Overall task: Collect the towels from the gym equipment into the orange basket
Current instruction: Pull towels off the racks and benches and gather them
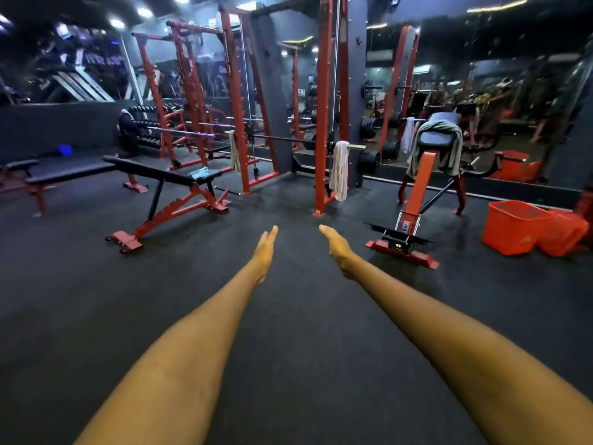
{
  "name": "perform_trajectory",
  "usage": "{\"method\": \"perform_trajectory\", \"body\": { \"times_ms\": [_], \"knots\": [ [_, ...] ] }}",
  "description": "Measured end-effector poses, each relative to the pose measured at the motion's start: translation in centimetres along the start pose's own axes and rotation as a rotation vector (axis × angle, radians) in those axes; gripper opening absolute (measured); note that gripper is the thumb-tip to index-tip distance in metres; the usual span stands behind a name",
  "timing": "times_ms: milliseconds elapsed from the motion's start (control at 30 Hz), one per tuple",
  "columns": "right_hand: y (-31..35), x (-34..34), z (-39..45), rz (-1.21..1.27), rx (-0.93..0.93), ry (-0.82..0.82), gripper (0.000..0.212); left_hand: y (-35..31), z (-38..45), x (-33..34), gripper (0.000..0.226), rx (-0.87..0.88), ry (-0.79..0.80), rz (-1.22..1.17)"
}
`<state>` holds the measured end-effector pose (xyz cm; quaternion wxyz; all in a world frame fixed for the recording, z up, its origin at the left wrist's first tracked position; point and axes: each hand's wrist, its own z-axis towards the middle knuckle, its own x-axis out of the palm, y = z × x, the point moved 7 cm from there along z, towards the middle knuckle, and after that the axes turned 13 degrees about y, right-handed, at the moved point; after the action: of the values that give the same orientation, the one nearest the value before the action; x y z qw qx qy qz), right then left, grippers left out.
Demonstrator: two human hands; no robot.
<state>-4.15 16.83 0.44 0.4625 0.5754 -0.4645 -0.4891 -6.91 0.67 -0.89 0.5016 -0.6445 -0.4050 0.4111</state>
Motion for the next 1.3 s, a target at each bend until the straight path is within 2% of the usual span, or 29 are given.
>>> {"method": "perform_trajectory", "body": {
  "times_ms": [67, 333, 500, 600, 700, 933, 1233, 1300],
  "knots": [
    [0.7, -2.4, 4.4, 0.005, -0.034, -0.013, 0.054, -1.4, 4.7, -0.2, 0.066, 0.02, -0.018, 0.006],
    [1.0, -11.8, 25.0, -0.001, 0.018, -0.024, 0.055, -5.1, 24.4, -0.7, 0.069, -0.012, -0.024, -0.078],
    [-0.7, -14.3, 35.6, -0.06, 0.133, 0.017, 0.054, -4.8, 34.6, -1.7, 0.062, -0.058, -0.025, -0.047],
    [-1.3, -15.5, 42.2, -0.06, 0.127, 0.03, 0.05, -4.2, 41.5, -3.6, 0.053, -0.054, -0.077, -0.005],
    [-1.9, -17.1, 48.8, -0.053, 0.116, 0.038, 0.05, -4.7, 49.0, -5.0, 0.063, -0.038, -0.085, 0.047],
    [1.5, -25.3, 66.8, 0.028, 0.092, -0.076, 0.048, -11.8, 70.1, -7.6, 0.06, 0.047, -0.054, 0.077],
    [1.9, -34.8, 82.5, 0.175, 0.092, -0.129, 0.043, -12.7, 91.8, -3.1, 0.06, 0.022, 0.068, 0.042],
    [1.4, -37.2, 86.8, 0.147, 0.105, -0.121, 0.044, -12.4, 97.0, -2.0, 0.06, 0.023, 0.09, 0.076]
  ]
}}
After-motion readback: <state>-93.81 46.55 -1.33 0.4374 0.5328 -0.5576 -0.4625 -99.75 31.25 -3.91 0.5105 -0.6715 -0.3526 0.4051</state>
